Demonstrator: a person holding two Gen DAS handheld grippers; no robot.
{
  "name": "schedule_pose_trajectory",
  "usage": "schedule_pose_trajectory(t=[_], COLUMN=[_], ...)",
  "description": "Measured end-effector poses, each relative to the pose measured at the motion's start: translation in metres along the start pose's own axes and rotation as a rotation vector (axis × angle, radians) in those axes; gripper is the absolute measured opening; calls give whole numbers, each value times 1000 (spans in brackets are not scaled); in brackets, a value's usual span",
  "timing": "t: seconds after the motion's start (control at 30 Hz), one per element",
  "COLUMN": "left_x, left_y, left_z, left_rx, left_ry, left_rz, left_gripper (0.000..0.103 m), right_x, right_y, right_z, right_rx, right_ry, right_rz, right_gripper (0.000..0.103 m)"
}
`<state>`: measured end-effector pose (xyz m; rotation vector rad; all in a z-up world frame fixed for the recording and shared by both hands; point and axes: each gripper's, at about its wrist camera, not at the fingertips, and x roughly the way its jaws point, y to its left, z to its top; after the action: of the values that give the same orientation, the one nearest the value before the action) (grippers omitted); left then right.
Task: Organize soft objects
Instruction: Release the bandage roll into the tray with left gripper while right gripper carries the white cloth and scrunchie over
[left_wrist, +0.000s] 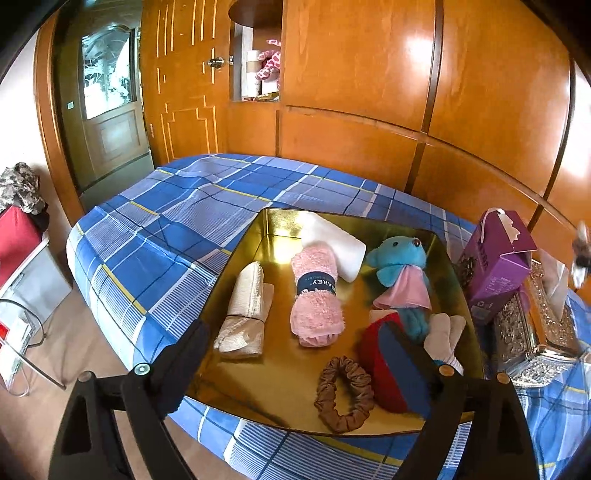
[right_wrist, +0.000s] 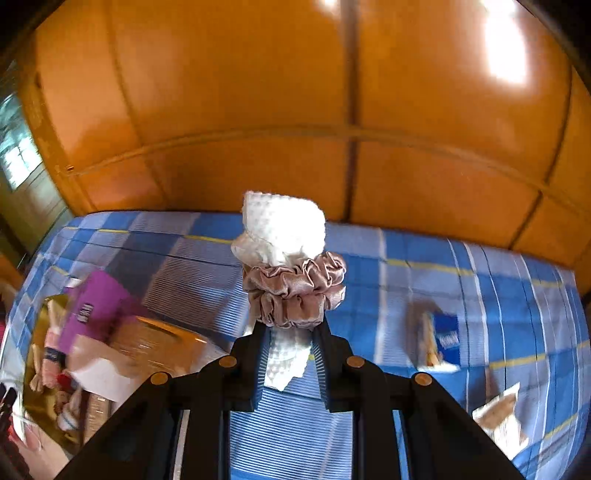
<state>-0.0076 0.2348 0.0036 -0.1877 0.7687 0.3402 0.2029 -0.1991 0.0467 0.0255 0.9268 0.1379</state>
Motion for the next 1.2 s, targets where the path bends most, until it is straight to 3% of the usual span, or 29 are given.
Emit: schedule_pose_trajectory(t=[0.33, 0.73, 0.93, 1.2], left_x=[4, 7, 4, 1], left_y=[0, 12, 46, 64], left_z=[-4, -2, -1, 0], left_rx=[4, -7, -60, -106], left_ry=[17, 30, 24, -3], left_rz=[-17, -12, 58, 77], left_gripper=[93, 93, 93, 93], right_x=[-30, -49, -25, 42], right_y=[90, 195, 255, 313], right_z=[15, -24, -66, -113], right_rx=[-197, -355, -411, -304], right_ry=[-44, -18, 84, 298], right_rz=[182, 427, 540, 625], right_gripper=[21, 22, 22, 22])
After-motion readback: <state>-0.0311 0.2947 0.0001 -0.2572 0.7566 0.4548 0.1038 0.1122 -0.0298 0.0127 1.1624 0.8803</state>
